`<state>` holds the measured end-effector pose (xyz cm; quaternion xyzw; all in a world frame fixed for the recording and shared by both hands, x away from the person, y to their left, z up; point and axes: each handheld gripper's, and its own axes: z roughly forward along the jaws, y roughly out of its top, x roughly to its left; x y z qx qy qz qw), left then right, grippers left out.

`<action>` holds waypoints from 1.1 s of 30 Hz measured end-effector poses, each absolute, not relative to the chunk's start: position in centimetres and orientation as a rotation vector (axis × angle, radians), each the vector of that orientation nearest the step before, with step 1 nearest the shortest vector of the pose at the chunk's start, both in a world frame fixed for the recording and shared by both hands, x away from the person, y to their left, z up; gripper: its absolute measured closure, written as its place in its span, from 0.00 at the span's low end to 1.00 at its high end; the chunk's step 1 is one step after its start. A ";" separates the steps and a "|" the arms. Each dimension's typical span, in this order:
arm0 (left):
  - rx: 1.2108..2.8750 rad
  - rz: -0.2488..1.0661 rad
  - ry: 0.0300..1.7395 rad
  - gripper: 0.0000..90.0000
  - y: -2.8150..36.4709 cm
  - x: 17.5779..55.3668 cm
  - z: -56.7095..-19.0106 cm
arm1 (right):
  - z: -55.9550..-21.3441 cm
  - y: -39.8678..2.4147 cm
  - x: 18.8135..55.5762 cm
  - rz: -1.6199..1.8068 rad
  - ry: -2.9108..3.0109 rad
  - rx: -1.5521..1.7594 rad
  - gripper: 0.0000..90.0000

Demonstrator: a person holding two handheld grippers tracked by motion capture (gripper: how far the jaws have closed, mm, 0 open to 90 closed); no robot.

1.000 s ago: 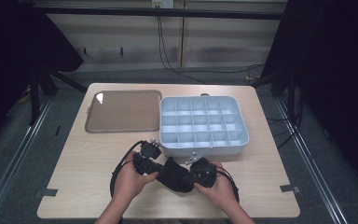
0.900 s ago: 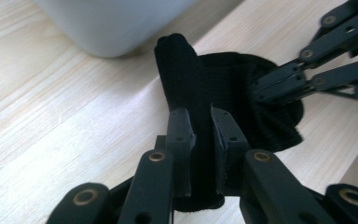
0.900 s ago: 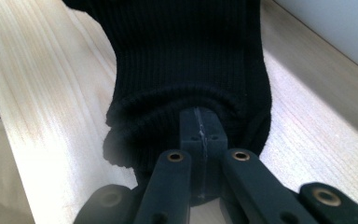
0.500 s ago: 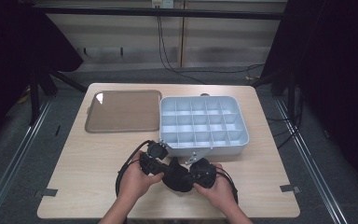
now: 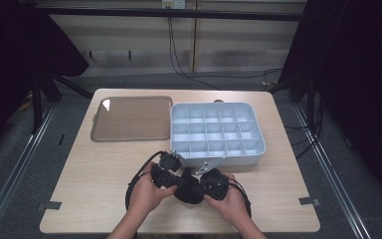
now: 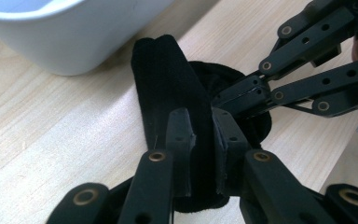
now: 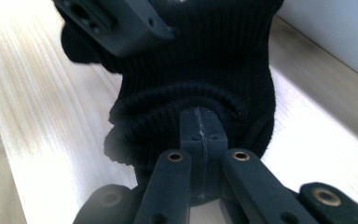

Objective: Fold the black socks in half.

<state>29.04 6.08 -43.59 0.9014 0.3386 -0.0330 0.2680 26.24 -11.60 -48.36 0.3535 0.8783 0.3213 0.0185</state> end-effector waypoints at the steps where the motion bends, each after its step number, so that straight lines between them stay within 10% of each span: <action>1: 2.434 -0.093 0.915 0.88 6.1 29.0 -43.6 | -48.4 -11.5 26.3 0.993 2.725 1.084 1.00; 33: 2.471 -0.094 0.841 0.88 4.4 28.3 -43.9 | -48.0 -13.7 25.5 0.949 2.720 1.080 1.00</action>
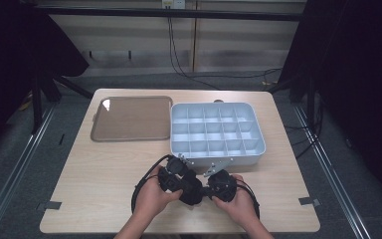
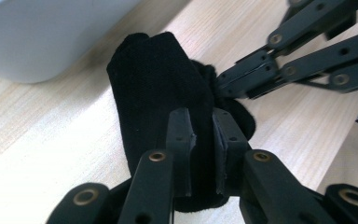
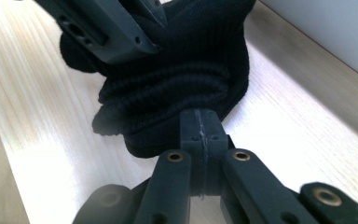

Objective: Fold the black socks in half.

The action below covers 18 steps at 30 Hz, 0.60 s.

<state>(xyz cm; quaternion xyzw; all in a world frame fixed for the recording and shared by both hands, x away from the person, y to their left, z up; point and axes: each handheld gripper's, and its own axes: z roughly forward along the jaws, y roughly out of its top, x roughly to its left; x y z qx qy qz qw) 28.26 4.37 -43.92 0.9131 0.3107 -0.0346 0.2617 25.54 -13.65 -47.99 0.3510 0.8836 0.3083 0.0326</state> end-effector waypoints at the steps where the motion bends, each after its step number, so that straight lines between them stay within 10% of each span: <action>1: 2.479 -0.094 0.837 0.88 4.3 28.2 -43.8 | -48.0 -13.6 25.6 0.945 2.721 1.083 1.00; 18: 2.458 -0.120 0.837 0.87 4.0 27.8 -45.4 | -48.1 -14.0 25.9 0.928 2.699 1.123 0.98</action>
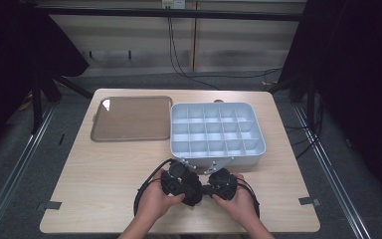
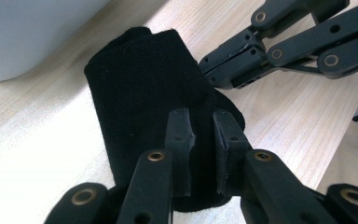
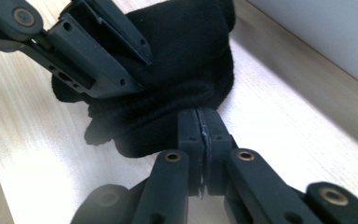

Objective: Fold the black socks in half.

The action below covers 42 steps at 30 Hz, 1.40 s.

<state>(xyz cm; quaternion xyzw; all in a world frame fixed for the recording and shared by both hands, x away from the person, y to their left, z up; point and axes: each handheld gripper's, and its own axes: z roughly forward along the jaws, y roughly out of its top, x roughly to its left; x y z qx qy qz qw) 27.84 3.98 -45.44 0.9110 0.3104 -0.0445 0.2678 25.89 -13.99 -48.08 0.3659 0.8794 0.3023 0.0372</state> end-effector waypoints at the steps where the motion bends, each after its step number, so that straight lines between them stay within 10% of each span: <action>1: 2.461 -0.120 0.828 0.87 4.0 27.8 -45.4 | -48.1 -14.0 25.9 0.928 2.699 1.123 0.98; 17: 2.482 -0.095 0.805 0.87 3.8 27.6 -45.5 | -46.5 -15.0 26.5 0.963 2.618 1.210 0.79; 29: 2.476 -0.096 0.814 0.87 3.7 27.6 -45.5 | -44.6 -14.2 26.9 0.965 2.653 1.098 0.99; 42: 2.467 -0.100 0.829 0.87 3.8 27.6 -45.5 | -44.5 -12.8 27.5 1.029 2.661 1.100 1.00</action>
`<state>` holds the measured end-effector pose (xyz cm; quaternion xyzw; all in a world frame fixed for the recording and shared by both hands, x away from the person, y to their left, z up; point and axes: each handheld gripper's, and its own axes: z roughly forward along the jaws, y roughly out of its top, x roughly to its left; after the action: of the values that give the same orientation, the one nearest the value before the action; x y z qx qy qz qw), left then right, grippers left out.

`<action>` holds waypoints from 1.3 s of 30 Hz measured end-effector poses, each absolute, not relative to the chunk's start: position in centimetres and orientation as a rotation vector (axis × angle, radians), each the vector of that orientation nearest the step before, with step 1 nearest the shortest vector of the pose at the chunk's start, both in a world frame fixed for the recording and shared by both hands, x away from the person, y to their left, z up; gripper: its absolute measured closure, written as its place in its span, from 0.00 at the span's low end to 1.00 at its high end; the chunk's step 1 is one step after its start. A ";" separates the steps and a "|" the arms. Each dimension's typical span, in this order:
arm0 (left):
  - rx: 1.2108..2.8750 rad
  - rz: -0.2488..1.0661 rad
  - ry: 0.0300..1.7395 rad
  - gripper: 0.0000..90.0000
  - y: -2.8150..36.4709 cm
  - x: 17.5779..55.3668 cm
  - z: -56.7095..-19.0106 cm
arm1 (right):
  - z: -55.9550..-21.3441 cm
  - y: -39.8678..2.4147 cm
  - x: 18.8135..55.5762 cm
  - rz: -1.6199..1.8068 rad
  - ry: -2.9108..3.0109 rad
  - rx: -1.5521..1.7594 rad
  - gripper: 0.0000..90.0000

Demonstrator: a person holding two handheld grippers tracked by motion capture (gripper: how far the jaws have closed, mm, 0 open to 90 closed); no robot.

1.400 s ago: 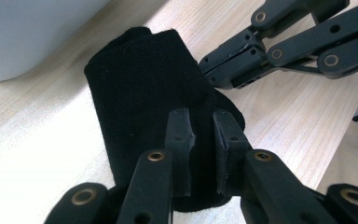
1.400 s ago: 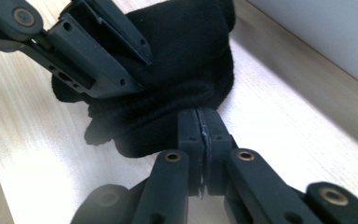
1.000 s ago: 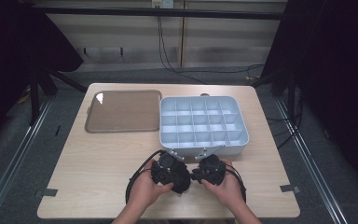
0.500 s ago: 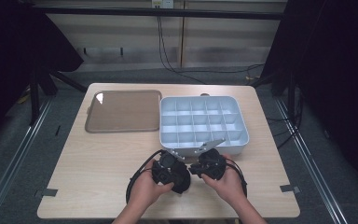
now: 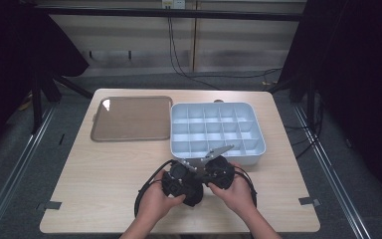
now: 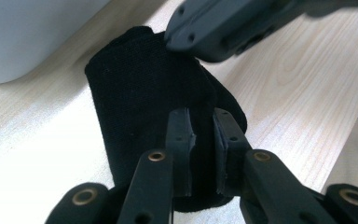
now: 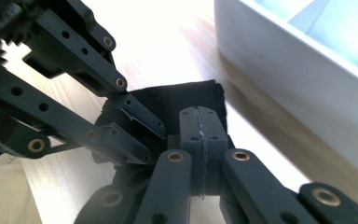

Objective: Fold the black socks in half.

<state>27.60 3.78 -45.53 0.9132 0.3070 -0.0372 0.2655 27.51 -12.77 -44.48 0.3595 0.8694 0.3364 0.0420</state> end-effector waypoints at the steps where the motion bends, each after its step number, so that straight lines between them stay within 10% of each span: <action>1: 2.457 -0.100 0.836 0.87 3.8 27.6 -45.6 | -44.6 -12.7 27.5 1.019 2.666 1.105 1.00; 39: 2.305 -0.092 1.010 0.63 8.9 29.3 -43.0 | -47.2 -12.7 27.5 0.945 2.722 1.110 1.00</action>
<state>29.33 8.95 -42.99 0.8712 0.3817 -0.0348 0.3068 27.49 -12.66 -47.24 0.3595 0.8811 0.3060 0.0270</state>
